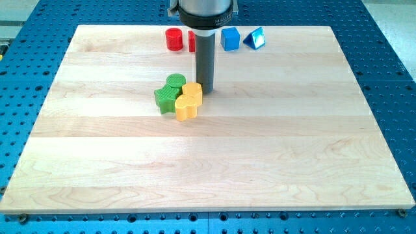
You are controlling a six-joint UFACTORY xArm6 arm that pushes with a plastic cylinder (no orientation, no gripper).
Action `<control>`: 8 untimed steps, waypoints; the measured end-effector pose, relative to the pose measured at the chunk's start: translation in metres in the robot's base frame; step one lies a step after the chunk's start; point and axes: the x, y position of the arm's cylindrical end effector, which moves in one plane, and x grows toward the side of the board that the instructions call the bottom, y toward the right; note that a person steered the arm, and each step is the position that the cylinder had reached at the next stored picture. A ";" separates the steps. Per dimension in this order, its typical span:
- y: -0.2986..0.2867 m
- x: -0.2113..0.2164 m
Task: Place your hand to the right of the hexagon
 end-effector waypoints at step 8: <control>0.039 0.054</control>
